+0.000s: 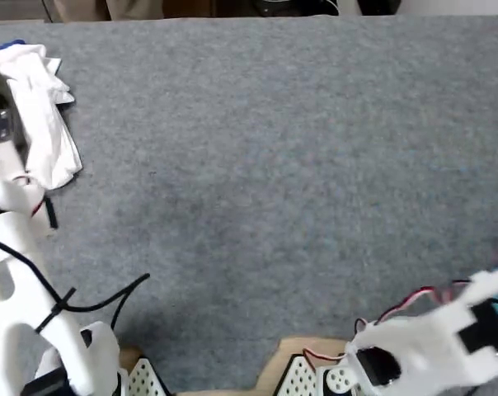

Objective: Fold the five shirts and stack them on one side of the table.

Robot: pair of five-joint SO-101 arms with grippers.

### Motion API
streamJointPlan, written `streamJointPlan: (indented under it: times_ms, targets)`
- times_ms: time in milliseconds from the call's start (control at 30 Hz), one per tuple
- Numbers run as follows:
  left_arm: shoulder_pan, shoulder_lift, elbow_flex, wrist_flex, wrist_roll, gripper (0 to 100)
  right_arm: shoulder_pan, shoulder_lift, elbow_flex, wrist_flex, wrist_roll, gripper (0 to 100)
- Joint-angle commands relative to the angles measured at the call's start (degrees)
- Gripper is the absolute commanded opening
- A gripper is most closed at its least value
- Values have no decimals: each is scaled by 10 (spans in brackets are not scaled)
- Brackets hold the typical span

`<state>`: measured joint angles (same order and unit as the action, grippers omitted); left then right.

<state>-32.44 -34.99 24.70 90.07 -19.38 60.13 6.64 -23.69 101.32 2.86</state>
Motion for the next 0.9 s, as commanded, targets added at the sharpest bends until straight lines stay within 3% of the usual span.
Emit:
streamJointPlan:
  times_ms: [0,133,267,700,867]
  targets:
    - [-42,-13,6,-8,-20,19,-84,-160,142,9,-2,5]
    - [-75,-32,8,-20,-26,19,-165,-312,274,7,0,5]
    - [-107,-73,42,-70,-25,19,-198,-448,377,-2,36,5]
    - [-130,-250,161,-92,-26,20,-129,-863,575,-1,193,5]
    - [-134,-302,173,-89,-27,20,-131,-996,655,-65,204,5]
